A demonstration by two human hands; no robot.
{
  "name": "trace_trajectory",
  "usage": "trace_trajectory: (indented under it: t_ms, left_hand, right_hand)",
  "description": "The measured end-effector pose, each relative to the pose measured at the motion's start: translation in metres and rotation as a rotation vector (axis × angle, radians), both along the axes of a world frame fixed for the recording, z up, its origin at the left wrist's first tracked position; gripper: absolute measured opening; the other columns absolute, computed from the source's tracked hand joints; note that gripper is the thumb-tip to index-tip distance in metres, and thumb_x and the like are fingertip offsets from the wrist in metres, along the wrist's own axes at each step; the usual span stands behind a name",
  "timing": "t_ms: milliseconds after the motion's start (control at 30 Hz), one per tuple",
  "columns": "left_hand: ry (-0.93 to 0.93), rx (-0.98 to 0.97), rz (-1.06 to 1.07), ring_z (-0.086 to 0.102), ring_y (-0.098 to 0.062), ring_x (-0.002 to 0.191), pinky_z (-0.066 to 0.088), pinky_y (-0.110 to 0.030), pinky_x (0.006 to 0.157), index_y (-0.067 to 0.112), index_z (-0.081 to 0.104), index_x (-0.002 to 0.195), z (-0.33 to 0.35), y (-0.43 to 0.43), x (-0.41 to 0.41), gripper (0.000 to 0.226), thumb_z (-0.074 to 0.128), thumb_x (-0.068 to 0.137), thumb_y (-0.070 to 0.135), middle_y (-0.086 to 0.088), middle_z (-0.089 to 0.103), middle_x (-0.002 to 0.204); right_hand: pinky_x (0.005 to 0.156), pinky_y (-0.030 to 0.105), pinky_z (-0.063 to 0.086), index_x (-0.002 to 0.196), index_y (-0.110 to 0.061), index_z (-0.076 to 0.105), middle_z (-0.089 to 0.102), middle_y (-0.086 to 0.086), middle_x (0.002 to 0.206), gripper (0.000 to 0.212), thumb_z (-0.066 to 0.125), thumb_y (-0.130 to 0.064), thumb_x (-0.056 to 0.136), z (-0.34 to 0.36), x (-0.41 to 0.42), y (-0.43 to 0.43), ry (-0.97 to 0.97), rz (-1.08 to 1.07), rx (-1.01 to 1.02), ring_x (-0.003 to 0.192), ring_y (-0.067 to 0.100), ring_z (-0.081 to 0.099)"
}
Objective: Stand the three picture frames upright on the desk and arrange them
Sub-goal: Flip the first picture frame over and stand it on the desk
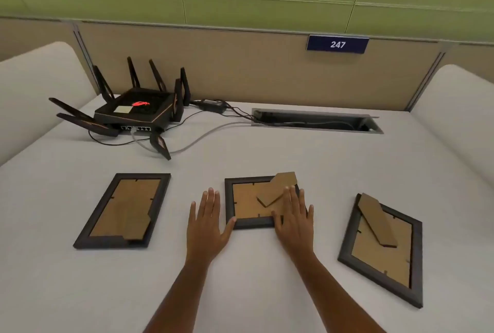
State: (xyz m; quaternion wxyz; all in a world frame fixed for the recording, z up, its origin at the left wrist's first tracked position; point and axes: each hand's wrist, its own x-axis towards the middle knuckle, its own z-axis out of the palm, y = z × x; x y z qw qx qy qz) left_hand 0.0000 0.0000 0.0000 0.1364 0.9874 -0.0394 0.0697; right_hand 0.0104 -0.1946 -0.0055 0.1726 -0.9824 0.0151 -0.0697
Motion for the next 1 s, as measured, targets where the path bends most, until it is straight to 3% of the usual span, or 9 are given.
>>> trace_trajectory:
  t_ms: [33, 133, 233, 367, 767, 833, 933, 1000]
  left_hand:
    - [-0.017, -0.006, 0.015, 0.03, -0.033, 0.138, 0.013, -0.041, 0.116, 0.005, 0.032, 0.139, -0.005, 0.002, 0.002, 0.098, -0.011, 0.078, 0.068, -0.015, 0.035, 0.148]
    - [0.016, -0.054, 0.034, 0.012, -0.027, 0.144, 0.006, -0.04, 0.118, 0.009, 0.016, 0.144, -0.01, 0.003, 0.003, 0.113, -0.024, 0.062, 0.076, -0.011, 0.016, 0.155]
    - [0.063, -0.05, 0.049, 0.007, -0.024, 0.145, 0.004, -0.038, 0.119, 0.01, 0.012, 0.145, -0.015, 0.004, 0.004, 0.123, -0.032, 0.052, 0.077, -0.01, 0.011, 0.157]
    - [0.109, -0.045, 0.061, 0.006, -0.021, 0.146, 0.003, -0.038, 0.119, 0.011, 0.01, 0.145, -0.013, 0.004, 0.004, 0.125, -0.034, 0.048, 0.077, -0.008, 0.009, 0.157]
    - [0.092, -0.07, 0.063, 0.005, -0.017, 0.146, -0.001, -0.033, 0.118, 0.014, 0.009, 0.145, -0.016, 0.005, 0.006, 0.12, -0.033, 0.052, 0.075, -0.004, 0.009, 0.157]
    - [0.092, -0.081, 0.063, 0.004, -0.016, 0.146, -0.001, -0.032, 0.118, 0.013, 0.007, 0.145, -0.017, 0.005, 0.005, 0.106, -0.025, 0.064, 0.072, -0.004, 0.008, 0.158]
    - [0.098, -0.113, 0.035, 0.003, -0.015, 0.146, -0.003, -0.029, 0.118, 0.013, 0.006, 0.145, -0.019, 0.009, 0.004, 0.067, 0.014, 0.092, 0.053, -0.005, 0.007, 0.158]
    - [0.099, -0.147, -0.008, 0.002, -0.015, 0.146, -0.006, -0.026, 0.116, 0.013, 0.006, 0.145, -0.02, 0.014, 0.004, 0.062, 0.023, 0.095, 0.046, -0.005, 0.006, 0.158]
  right_hand:
    - [0.116, 0.048, 0.006, 0.143, -0.017, 0.005, 0.008, 0.008, 0.155, 0.062, 0.01, -0.05, 0.09, -0.002, -0.001, -0.001, 0.007, -0.012, 0.013, 0.143, 0.027, 0.0]
    - [0.115, 0.049, 0.009, 0.142, -0.015, 0.017, 0.02, 0.01, 0.153, 0.075, -0.004, -0.056, 0.083, -0.006, -0.003, -0.003, -0.021, -0.019, -0.014, 0.142, 0.03, 0.012]
    - [0.111, 0.055, 0.02, 0.137, -0.01, 0.032, 0.036, 0.014, 0.146, 0.087, -0.015, -0.057, 0.081, -0.003, -0.004, 0.0, -0.042, -0.018, -0.003, 0.136, 0.035, 0.028]
    - [0.101, 0.057, 0.035, 0.128, -0.006, 0.046, 0.053, 0.017, 0.133, 0.081, -0.008, -0.052, 0.088, 0.002, -0.007, 0.001, -0.011, -0.026, -0.017, 0.124, 0.038, 0.046]
    - [0.115, 0.047, 0.013, 0.14, -0.011, 0.024, 0.027, 0.012, 0.151, 0.101, -0.025, -0.066, 0.07, -0.008, -0.004, -0.003, -0.047, 0.0, 0.004, 0.141, 0.029, 0.019]
    - [0.113, 0.051, 0.017, 0.139, -0.008, 0.027, 0.032, 0.016, 0.148, 0.098, -0.019, -0.066, 0.074, -0.005, -0.007, 0.0, -0.083, -0.028, 0.032, 0.139, 0.033, 0.023]
    - [0.109, 0.06, 0.017, 0.137, -0.005, 0.031, 0.034, 0.019, 0.146, 0.089, -0.01, -0.062, 0.082, 0.001, -0.011, 0.012, -0.104, -0.091, 0.036, 0.138, 0.036, 0.024]
    - [0.105, 0.064, 0.019, 0.134, -0.003, 0.037, 0.038, 0.023, 0.142, 0.079, -0.001, -0.055, 0.088, 0.005, -0.014, 0.03, -0.131, -0.086, 0.019, 0.134, 0.039, 0.029]
